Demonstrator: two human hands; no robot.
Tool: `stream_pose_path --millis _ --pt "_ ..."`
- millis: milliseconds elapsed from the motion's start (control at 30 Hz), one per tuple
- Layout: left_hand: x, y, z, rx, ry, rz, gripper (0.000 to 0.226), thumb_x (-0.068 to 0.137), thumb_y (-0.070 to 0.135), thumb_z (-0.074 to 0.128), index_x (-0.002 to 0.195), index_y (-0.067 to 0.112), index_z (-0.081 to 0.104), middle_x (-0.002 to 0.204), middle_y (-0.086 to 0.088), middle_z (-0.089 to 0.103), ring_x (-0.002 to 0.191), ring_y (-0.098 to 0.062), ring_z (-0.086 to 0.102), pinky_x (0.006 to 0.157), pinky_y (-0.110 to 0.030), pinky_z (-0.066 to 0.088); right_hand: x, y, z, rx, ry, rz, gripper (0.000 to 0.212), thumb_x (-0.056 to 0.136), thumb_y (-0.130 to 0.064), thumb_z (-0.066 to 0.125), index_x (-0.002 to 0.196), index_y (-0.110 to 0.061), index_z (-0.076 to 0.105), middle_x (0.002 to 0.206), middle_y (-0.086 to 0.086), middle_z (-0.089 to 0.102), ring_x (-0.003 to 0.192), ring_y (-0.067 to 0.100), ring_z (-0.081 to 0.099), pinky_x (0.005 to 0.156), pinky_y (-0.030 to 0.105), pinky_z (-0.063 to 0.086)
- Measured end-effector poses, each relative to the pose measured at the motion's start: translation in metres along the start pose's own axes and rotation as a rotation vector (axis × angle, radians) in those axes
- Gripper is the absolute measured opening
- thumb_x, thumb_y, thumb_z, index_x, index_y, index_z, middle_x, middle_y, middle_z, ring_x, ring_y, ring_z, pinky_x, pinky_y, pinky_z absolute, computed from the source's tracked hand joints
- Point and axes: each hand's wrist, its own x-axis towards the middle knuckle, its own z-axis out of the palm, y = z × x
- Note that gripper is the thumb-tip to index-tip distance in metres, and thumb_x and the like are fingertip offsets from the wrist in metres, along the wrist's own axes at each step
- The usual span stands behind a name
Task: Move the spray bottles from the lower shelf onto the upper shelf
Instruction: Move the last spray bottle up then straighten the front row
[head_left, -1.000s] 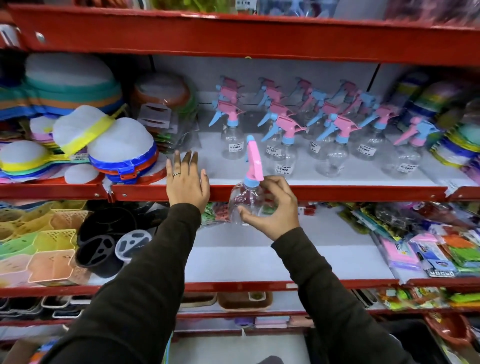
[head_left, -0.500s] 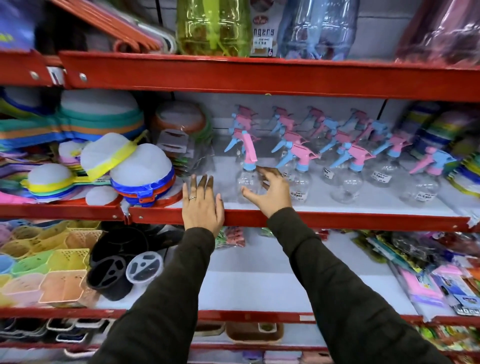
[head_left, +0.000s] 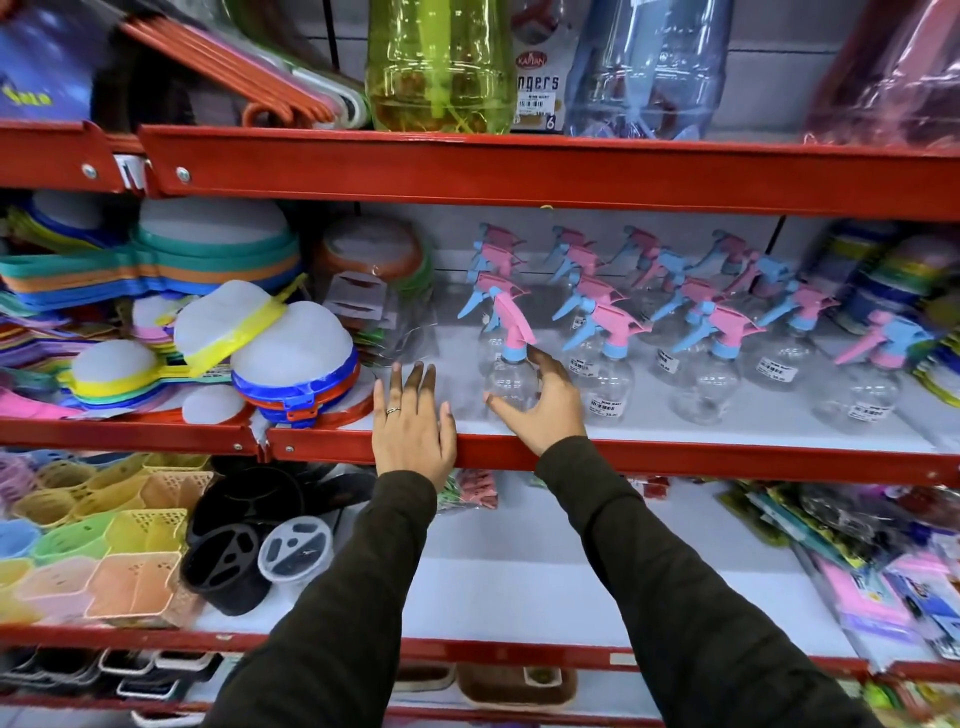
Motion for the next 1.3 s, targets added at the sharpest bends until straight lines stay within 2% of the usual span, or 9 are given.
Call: stream_pose_path --millis 100,233,500,633,800,1000,1133,1233,1300 --pt "0.0 0.0 -0.001 0.017 -0.017 -0.004 0.06 0.098 0.038 0.024 0.144 0.005 0.045 0.151 -0.015 0.046 0.148 -0.033 0.028 0.124 -0.05 0.011 0.0 0.0 0.005 -0.044 0.048 0.048 0.083 0.061 -0.054 0.085 0.126 -0.015 0.051 0.124 0.008 0.055 0.121 0.025 0.051 0.103 0.036 0.046" --pt "0.0 0.001 -0.002 0.026 -0.028 -0.01 0.061 0.098 0.039 0.022 0.145 0.006 0.045 0.152 -0.014 0.045 0.149 -0.032 0.027 0.124 -0.05 0.011 0.004 0.002 0.005 -0.073 0.027 0.063 0.076 0.063 -0.047 0.086 0.121 -0.013 0.049 0.119 0.01 0.053 0.116 0.029 0.053 0.099 0.039 0.047" --pt "0.0 0.002 -0.003 0.023 -0.029 -0.016 0.061 0.098 0.039 0.021 0.142 0.005 0.048 0.151 -0.016 0.047 0.148 -0.033 0.028 0.124 -0.051 0.012 0.008 0.002 0.004 -0.008 -0.153 0.066 0.078 0.078 -0.034 0.078 0.145 -0.017 0.041 0.141 0.007 0.055 0.128 0.024 0.054 0.102 0.024 0.041" --pt "0.0 0.002 -0.002 0.02 -0.043 -0.017 0.062 0.098 0.039 0.02 0.144 0.006 0.046 0.152 -0.016 0.045 0.149 -0.033 0.026 0.125 -0.05 0.01 0.004 0.0 0.006 -0.027 -0.089 0.068 0.085 0.074 -0.038 0.079 0.146 -0.018 0.038 0.143 0.007 0.05 0.131 0.022 0.049 0.099 0.018 0.032" --pt "0.001 0.001 -0.002 0.033 -0.07 -0.015 0.062 0.099 0.04 0.02 0.145 0.008 0.045 0.154 -0.015 0.042 0.15 -0.031 0.024 0.125 -0.048 0.007 0.001 0.003 0.006 -0.054 -0.042 0.067 0.077 0.072 -0.039 0.084 0.134 -0.019 0.043 0.13 0.009 0.045 0.12 0.025 0.053 0.098 0.026 0.041" --pt "0.0 0.001 -0.005 0.016 -0.079 -0.008 0.058 0.099 0.039 0.023 0.145 0.011 0.045 0.152 -0.013 0.046 0.148 -0.031 0.03 0.124 -0.049 0.009 0.001 0.002 0.005 -0.066 -0.085 0.067 0.076 0.079 -0.035 0.078 0.143 -0.018 0.041 0.141 0.01 0.044 0.131 0.026 0.047 0.108 0.032 0.039" --pt "0.002 0.002 -0.008 -0.016 -0.126 -0.017 0.057 0.101 0.04 0.023 0.148 0.013 0.04 0.152 -0.012 0.046 0.145 -0.029 0.035 0.124 -0.048 0.012 0.0 0.001 0.003 -0.087 -0.117 0.085 0.087 0.079 -0.042 0.077 0.149 -0.018 0.033 0.149 0.01 0.039 0.137 0.026 0.042 0.11 0.03 0.035" --pt "0.004 0.004 -0.01 -0.104 -0.179 -0.072 0.054 0.102 0.043 0.027 0.142 0.011 0.046 0.142 -0.015 0.055 0.131 -0.031 0.051 0.118 -0.048 0.028 -0.002 -0.001 0.001 -0.073 -0.12 0.104 0.089 0.08 -0.044 0.074 0.152 -0.015 0.029 0.152 0.011 0.037 0.141 0.026 0.038 0.112 0.032 0.034" --pt "0.008 0.01 -0.015 -0.238 -0.208 -0.129 0.051 0.102 0.045 0.028 0.13 0.009 0.052 0.129 -0.018 0.062 0.112 -0.035 0.061 0.098 -0.045 0.048 -0.003 -0.001 -0.001 -0.056 -0.116 0.125 0.086 0.083 -0.04 0.071 0.153 -0.011 0.028 0.152 0.013 0.039 0.14 0.028 0.04 0.112 0.035 0.035"
